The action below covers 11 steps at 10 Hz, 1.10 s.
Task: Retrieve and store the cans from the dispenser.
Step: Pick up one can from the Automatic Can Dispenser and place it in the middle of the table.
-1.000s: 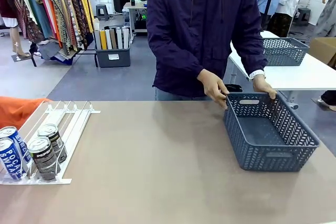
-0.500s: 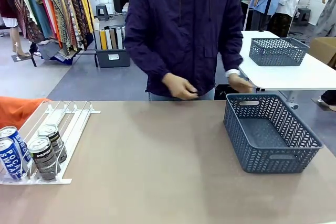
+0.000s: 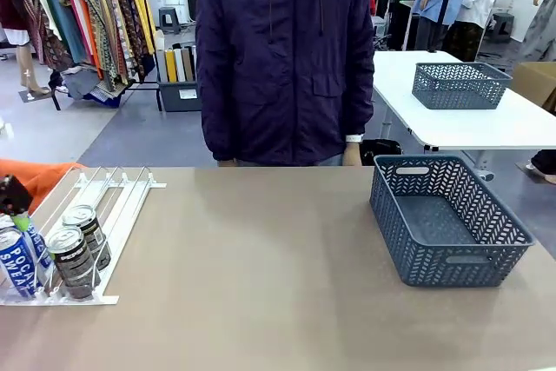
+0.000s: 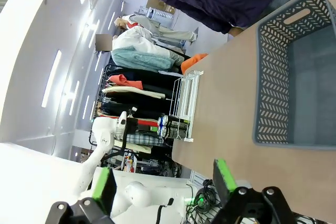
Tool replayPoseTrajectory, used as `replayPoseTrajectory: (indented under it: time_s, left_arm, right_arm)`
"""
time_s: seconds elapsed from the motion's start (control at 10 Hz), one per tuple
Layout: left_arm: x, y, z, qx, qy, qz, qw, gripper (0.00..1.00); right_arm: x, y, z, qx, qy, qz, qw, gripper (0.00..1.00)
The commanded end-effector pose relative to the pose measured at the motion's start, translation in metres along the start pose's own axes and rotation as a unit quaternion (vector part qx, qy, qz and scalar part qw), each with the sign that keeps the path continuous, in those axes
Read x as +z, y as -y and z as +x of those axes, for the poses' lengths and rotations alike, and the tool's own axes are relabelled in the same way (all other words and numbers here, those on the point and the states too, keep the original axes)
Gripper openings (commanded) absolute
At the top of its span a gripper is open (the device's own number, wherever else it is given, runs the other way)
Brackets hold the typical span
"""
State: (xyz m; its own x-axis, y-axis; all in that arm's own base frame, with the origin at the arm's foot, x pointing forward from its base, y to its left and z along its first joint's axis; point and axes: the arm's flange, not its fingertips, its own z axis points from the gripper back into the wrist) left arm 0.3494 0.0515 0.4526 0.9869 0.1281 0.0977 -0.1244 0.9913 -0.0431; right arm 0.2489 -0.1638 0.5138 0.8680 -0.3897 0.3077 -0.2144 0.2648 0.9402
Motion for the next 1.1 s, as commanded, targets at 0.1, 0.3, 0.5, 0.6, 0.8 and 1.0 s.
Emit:
replayPoseTrajectory:
  time_s: [0.1,0.3,0.5,0.6,0.8,1.0]
  left_arm:
    - [-0.04,-0.004,-0.018,0.024,-0.016,0.017,0.999,1.0]
    - [-0.048,-0.007,-0.019,0.025,-0.019,0.019,0.999,1.0]
    - [-0.049,-0.006,-0.019,0.023,-0.021,0.016,0.999,1.0]
    - [-0.051,-0.004,-0.019,0.021,-0.022,0.016,0.999,1.0]
    - [-0.053,-0.005,-0.018,0.02,-0.02,0.015,0.999,1.0]
    - [-0.053,-0.002,-0.018,0.014,-0.027,0.019,0.999,0.04]
  right_arm:
    - [-0.001,-0.004,0.003,0.006,0.008,0.013,1.0,1.0]
    - [-0.001,-0.004,0.003,0.006,0.008,0.013,1.0,1.0]
    - [-0.001,-0.004,0.003,0.006,0.008,0.013,1.0,1.0]
    - [-0.001,-0.004,0.003,0.006,0.008,0.013,1.0,1.0]
    - [-0.001,-0.004,0.003,0.006,0.008,0.013,1.0,1.0]
    - [-0.001,-0.004,0.003,0.006,0.008,0.013,1.0,1.0]
